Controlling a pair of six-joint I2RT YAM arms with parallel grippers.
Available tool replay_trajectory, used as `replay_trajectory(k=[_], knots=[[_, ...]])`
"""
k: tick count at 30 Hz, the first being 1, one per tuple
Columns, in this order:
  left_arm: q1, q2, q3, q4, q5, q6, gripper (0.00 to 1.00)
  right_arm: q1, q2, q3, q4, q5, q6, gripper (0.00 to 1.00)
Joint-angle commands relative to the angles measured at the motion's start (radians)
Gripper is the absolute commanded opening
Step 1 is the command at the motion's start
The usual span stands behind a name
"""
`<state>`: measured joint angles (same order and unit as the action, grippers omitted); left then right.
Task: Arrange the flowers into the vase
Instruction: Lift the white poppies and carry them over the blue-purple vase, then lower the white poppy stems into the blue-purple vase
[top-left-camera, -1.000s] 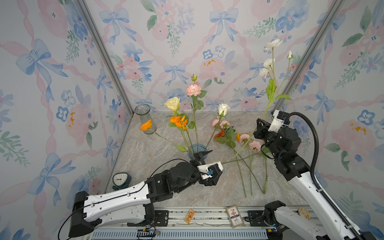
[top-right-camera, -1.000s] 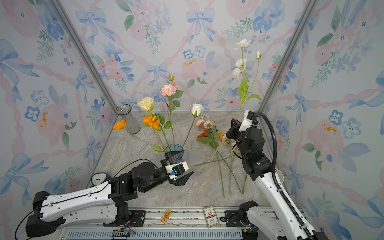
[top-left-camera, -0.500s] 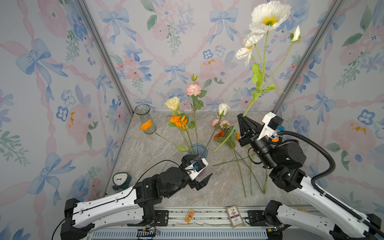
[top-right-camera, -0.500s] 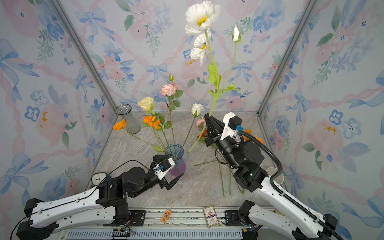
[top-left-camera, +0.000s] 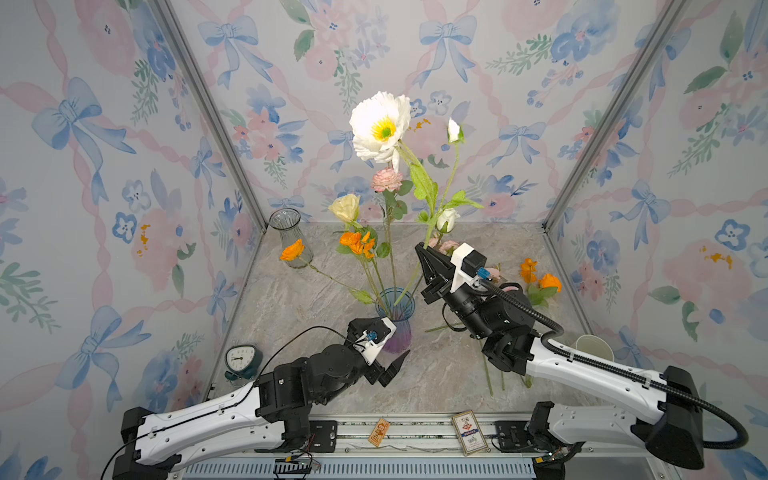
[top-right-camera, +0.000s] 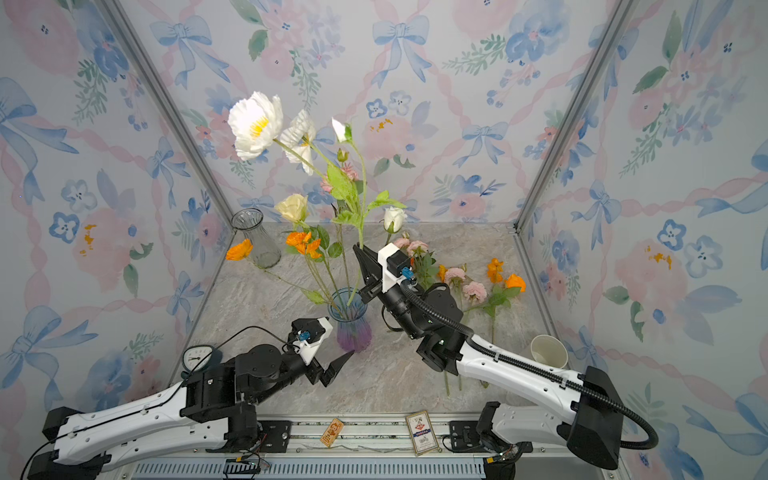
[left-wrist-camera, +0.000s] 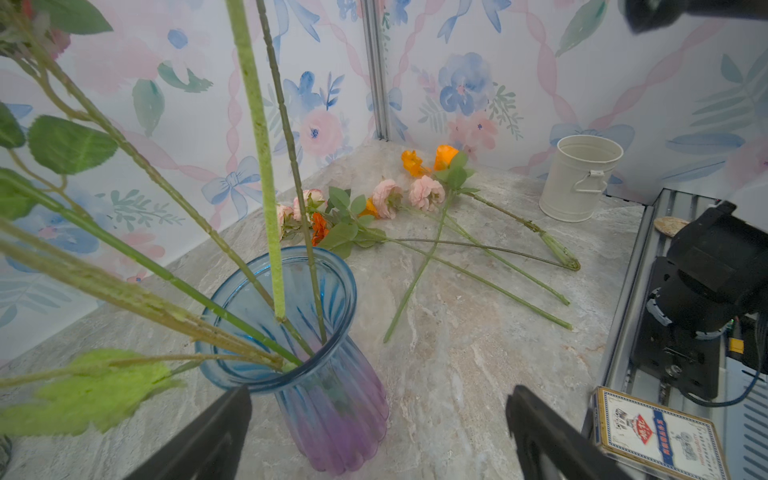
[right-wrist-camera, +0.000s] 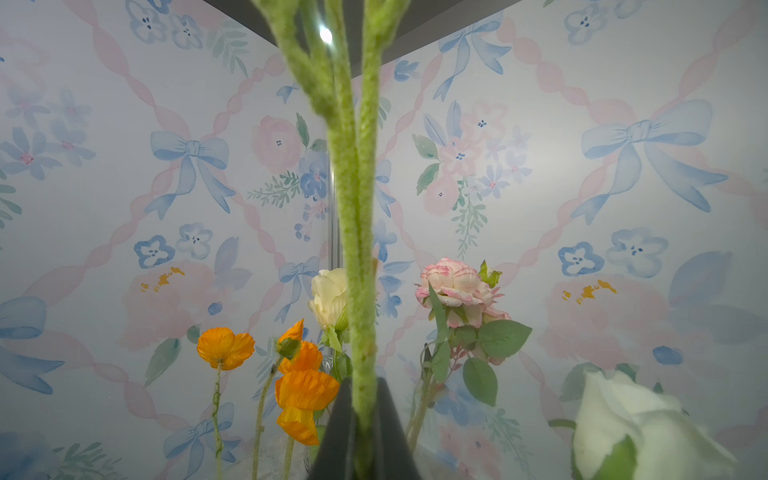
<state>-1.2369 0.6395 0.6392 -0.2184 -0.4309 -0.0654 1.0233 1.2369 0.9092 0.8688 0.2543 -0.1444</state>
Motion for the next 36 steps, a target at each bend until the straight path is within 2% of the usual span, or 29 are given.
replay_trajectory(k=[1, 5, 10, 20, 26, 30, 36], knots=[[0.0, -0.009, -0.001, -0.041, -0.001, -0.03, 0.98, 0.011, 0.048, -0.036, 0.198, 0.048, -0.047, 0.0], [0.001, -0.017, -0.017, -0.045, -0.009, -0.04, 0.98, 0.034, 0.121, -0.078, 0.303, 0.087, -0.055, 0.0], [0.002, -0.029, -0.028, -0.045, -0.006, -0.041, 0.98, 0.085, 0.224, -0.151, 0.534, 0.121, -0.16, 0.0], [0.002, -0.03, -0.034, -0.044, -0.01, -0.048, 0.98, 0.115, 0.25, -0.224, 0.535, 0.214, -0.132, 0.0], [0.007, -0.013, -0.027, -0.041, -0.025, -0.049, 0.98, 0.115, 0.248, -0.259, 0.492, 0.227, -0.103, 0.11], [0.008, 0.002, -0.011, -0.041, -0.041, -0.059, 0.98, 0.115, 0.251, -0.259, 0.463, 0.221, -0.085, 0.14], [0.014, 0.005, -0.008, -0.034, -0.072, -0.093, 0.98, 0.115, 0.203, -0.269, 0.359, 0.226, -0.037, 0.3]])
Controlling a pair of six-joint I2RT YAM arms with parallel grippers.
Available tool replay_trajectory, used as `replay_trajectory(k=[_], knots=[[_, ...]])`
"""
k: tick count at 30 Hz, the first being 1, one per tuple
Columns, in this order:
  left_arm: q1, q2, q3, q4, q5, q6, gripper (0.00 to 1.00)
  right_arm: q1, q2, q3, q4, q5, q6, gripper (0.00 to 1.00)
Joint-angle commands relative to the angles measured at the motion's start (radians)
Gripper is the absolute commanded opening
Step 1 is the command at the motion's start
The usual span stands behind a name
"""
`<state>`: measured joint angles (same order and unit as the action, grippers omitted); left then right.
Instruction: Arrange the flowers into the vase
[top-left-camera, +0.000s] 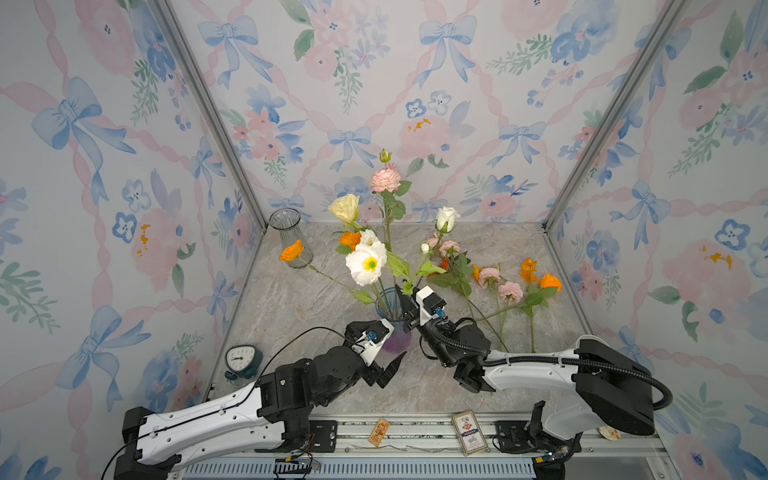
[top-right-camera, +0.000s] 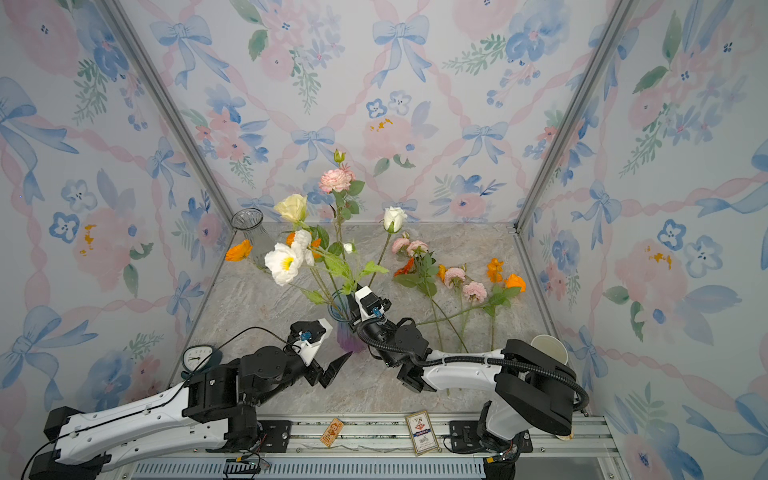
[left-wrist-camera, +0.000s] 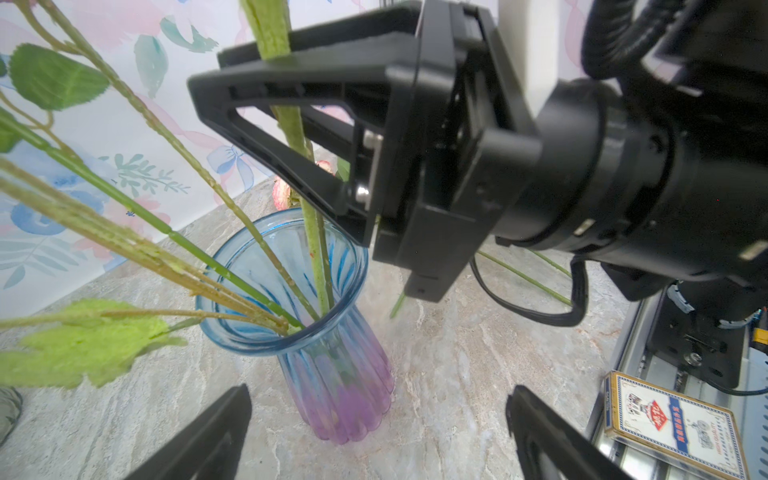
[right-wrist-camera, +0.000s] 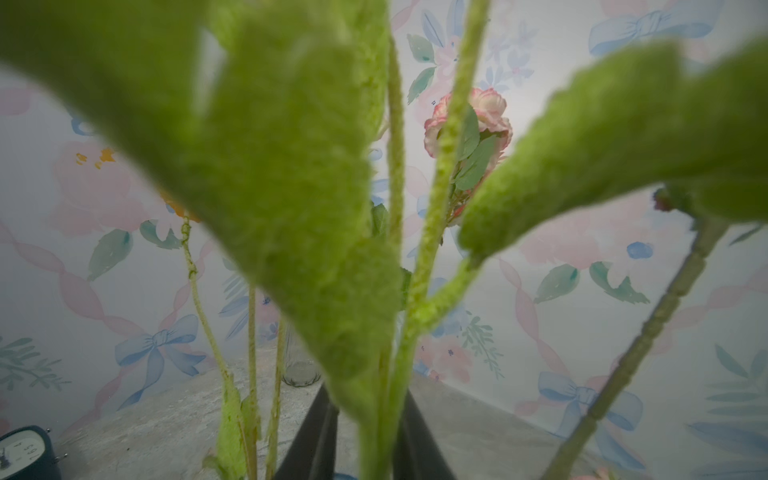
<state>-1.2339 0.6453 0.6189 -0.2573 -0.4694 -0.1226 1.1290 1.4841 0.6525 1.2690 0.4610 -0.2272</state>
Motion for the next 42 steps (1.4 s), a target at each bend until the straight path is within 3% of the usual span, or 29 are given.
replay_trajectory(k=[1, 4, 8, 20, 26, 32, 36, 42], knots=[[0.012, 0.0, 0.009, 0.008, -0.035, -0.04, 0.98, 0.009, -0.06, -0.017, -0.061, 0.02, 0.053, 0.31], [0.017, 0.004, -0.003, 0.031, -0.04, -0.044, 0.98, 0.009, -0.109, -0.019, -0.146, 0.02, 0.067, 0.35], [0.027, -0.002, -0.013, 0.062, -0.052, -0.051, 0.98, 0.009, -0.193, 0.011, -0.346, -0.001, 0.094, 0.48], [0.105, 0.002, -0.082, 0.137, 0.011, -0.065, 0.98, 0.008, -0.435, 0.098, -0.947, -0.14, 0.188, 0.98], [0.149, 0.012, -0.167, 0.287, 0.092, -0.057, 0.98, 0.002, -0.494, 0.148, -1.191, -0.197, 0.217, 0.97], [0.181, 0.044, -0.221, 0.428, 0.147, -0.051, 0.98, -0.027, -0.451, 0.232, -1.381, -0.344, 0.236, 0.97], [0.189, 0.071, -0.235, 0.456, 0.128, -0.038, 0.98, -0.058, -0.417, 0.229, -1.41, -0.43, 0.262, 0.97], [0.209, 0.069, -0.285, 0.542, 0.118, -0.038, 0.98, -0.088, -0.456, 0.135, -1.343, -0.436, 0.303, 0.97]])
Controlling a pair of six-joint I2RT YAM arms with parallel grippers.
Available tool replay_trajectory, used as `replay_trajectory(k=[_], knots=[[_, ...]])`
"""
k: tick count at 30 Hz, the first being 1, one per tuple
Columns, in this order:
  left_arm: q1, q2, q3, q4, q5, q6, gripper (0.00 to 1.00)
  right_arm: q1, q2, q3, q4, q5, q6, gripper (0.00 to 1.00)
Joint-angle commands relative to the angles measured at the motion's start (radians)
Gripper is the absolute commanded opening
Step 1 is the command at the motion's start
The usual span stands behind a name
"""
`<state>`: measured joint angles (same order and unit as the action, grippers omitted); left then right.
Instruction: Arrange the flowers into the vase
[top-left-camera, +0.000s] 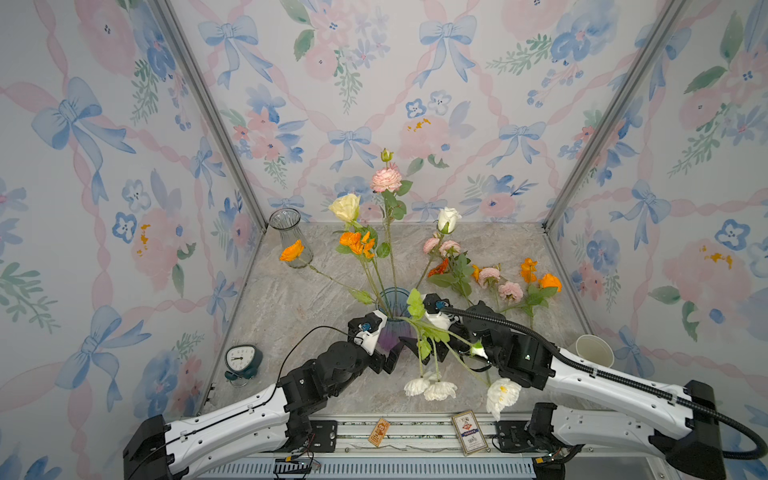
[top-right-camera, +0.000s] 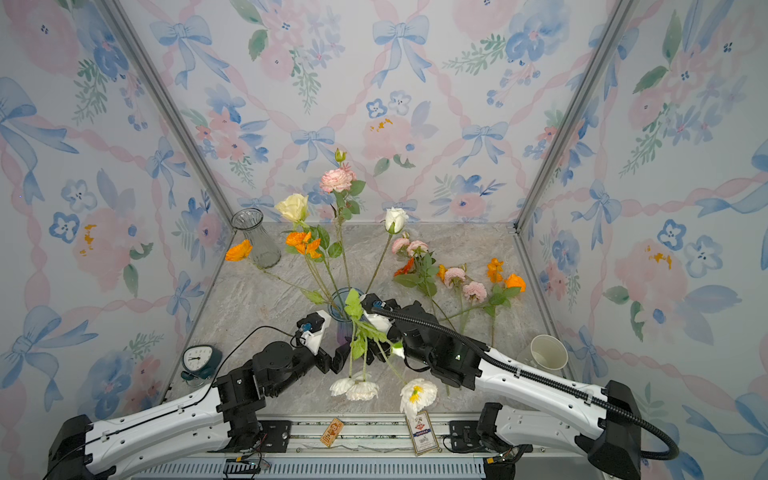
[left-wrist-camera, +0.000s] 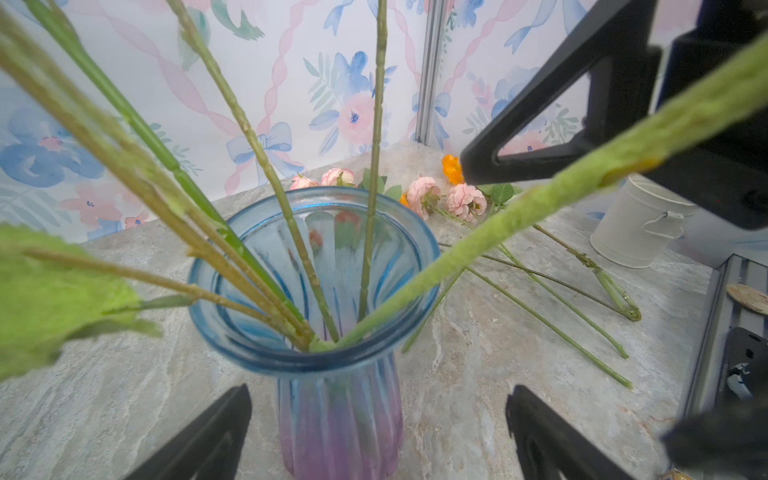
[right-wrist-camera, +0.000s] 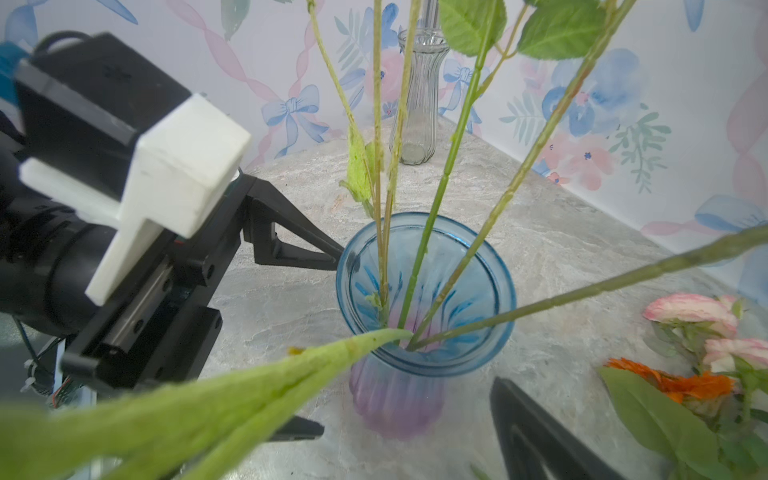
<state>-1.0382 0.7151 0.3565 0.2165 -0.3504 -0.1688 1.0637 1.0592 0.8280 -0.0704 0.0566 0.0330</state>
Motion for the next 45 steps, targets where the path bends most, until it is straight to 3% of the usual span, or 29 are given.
replay_trajectory(k=[1, 8, 18, 31, 41, 45], knots=[[0.018, 0.001, -0.027, 0.075, 0.001, 0.007, 0.98, -0.032, -0.044, -0.053, -0.002, -0.033, 0.051, 0.97], [0.048, 0.053, -0.052, 0.161, 0.034, 0.009, 0.98, -0.112, -0.155, -0.16, -0.029, -0.074, 0.091, 0.97], [0.1, 0.183, -0.07, 0.328, 0.085, 0.026, 0.98, -0.12, -0.277, -0.255, -0.048, -0.074, 0.112, 0.97], [0.189, 0.394, -0.078, 0.594, 0.153, 0.06, 0.97, -0.117, -0.219, -0.236, -0.001, -0.104, 0.132, 0.97], [0.19, 0.501, -0.111, 0.819, 0.199, 0.126, 0.81, -0.117, -0.168, -0.212, 0.015, -0.109, 0.119, 0.97], [0.195, 0.528, -0.099, 0.838, 0.222, 0.15, 0.66, -0.117, -0.153, -0.204, 0.005, -0.11, 0.113, 0.97]])
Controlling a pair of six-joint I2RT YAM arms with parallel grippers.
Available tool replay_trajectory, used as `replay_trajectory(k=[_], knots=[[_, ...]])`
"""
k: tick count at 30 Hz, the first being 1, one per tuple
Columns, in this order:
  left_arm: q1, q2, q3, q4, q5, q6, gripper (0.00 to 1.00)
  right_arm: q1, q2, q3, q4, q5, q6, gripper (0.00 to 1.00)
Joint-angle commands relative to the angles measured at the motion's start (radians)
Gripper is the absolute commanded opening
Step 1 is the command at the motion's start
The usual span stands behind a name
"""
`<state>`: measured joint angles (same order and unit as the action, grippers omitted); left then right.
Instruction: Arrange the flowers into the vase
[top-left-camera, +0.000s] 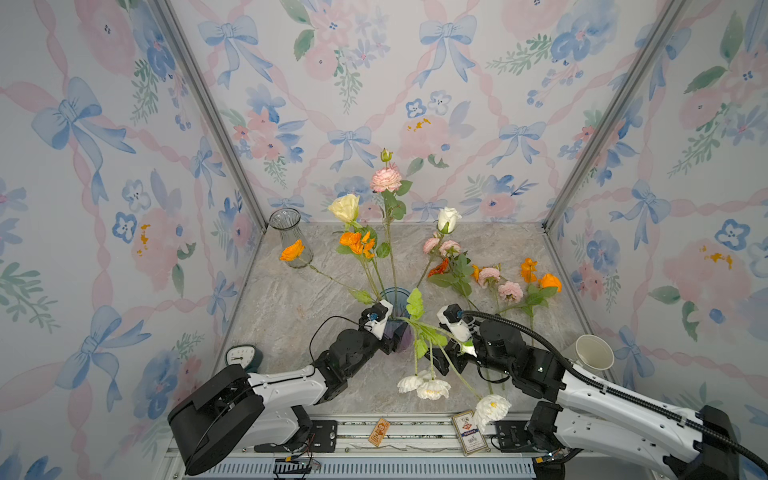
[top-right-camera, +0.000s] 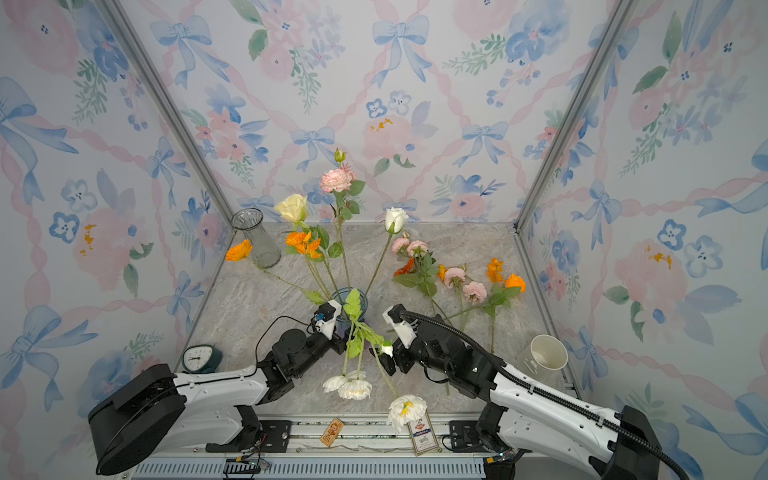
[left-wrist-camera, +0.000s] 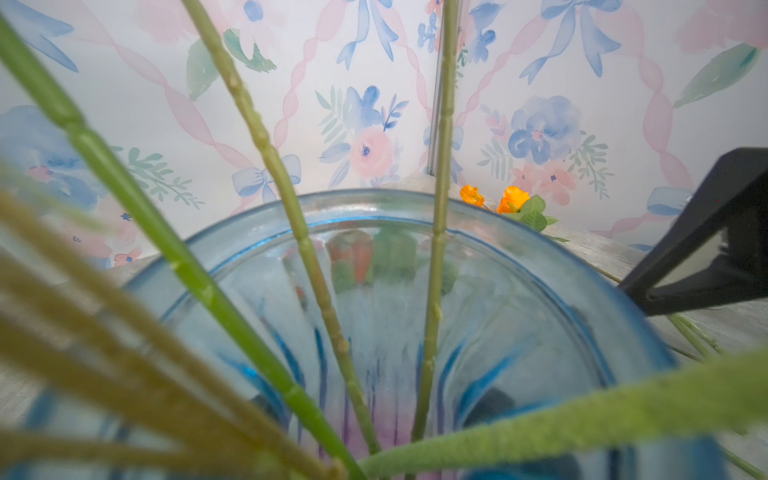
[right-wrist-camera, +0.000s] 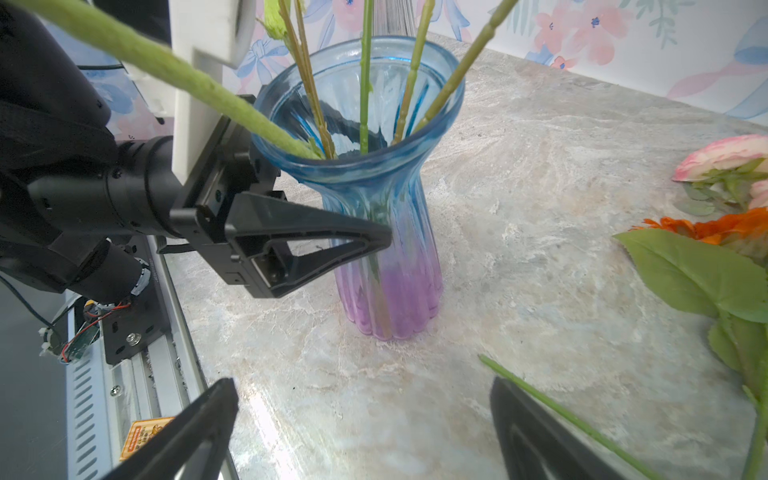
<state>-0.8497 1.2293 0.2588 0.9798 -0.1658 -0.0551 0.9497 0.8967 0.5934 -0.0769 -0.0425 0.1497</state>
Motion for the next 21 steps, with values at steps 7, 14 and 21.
replay_trajectory(k=[7, 14, 21], knots=[[0.024, 0.034, 0.006, 0.137, 0.14, 0.066, 0.35, -0.018, 0.01, 0.04, 0.036, -0.01, -0.02, 0.97], [0.087, 0.064, 0.063, 0.231, 0.226, 0.173, 0.14, -0.096, -0.016, 0.045, 0.052, 0.014, -0.015, 0.97], [0.238, 0.23, 0.283, 0.231, 0.316, 0.165, 0.13, -0.189, -0.007, 0.093, 0.035, 0.037, 0.014, 0.97]])
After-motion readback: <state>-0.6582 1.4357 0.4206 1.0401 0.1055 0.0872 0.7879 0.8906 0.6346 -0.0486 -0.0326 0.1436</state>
